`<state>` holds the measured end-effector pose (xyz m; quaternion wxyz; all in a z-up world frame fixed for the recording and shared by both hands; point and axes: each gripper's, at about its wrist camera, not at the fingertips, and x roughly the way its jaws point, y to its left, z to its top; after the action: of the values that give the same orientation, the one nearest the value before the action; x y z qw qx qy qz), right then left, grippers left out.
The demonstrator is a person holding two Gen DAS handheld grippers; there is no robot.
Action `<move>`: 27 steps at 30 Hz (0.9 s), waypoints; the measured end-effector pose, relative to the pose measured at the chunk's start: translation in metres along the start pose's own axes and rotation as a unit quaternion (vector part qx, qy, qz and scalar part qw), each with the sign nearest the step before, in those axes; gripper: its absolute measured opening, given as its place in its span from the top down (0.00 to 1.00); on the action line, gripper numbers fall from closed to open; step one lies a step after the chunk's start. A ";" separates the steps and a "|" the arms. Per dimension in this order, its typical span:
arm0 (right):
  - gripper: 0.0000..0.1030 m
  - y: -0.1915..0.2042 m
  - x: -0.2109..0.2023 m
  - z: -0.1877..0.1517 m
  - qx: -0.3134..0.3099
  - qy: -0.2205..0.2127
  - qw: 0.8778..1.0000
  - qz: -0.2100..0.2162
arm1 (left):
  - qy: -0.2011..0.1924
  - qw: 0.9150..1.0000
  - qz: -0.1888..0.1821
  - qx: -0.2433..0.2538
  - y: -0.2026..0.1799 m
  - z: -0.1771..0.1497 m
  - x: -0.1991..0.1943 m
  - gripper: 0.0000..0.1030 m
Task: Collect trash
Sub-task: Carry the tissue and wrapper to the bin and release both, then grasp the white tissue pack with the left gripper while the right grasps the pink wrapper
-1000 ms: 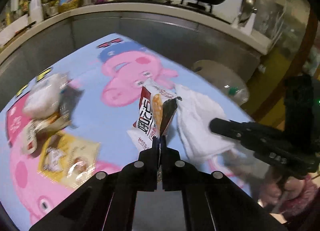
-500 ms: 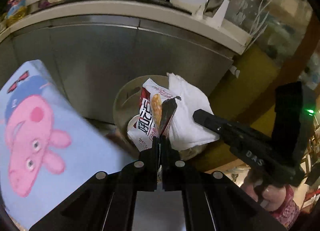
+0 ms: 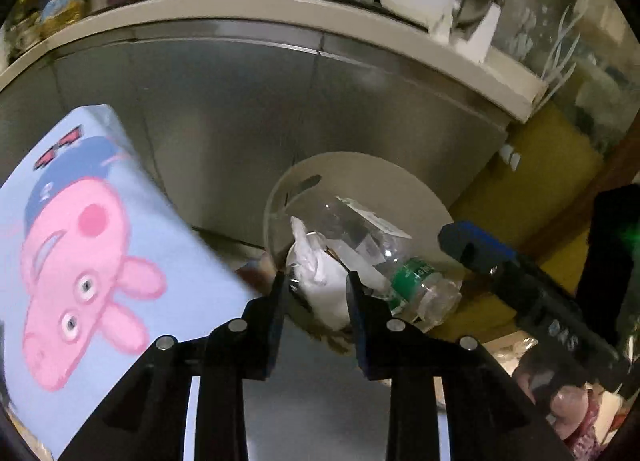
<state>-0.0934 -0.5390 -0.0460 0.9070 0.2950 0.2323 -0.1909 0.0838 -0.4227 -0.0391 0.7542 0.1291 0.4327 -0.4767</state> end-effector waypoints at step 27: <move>0.28 0.296 0.161 -0.057 -0.032 0.225 0.949 0.216 | -0.100 0.938 0.133 -0.305 0.244 -0.246 -0.222 0.71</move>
<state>0.1637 -0.3147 -0.0406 0.8594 0.3446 0.3672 0.0888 0.1186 -0.0137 -0.0657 0.8534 -0.0992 0.4586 -0.2271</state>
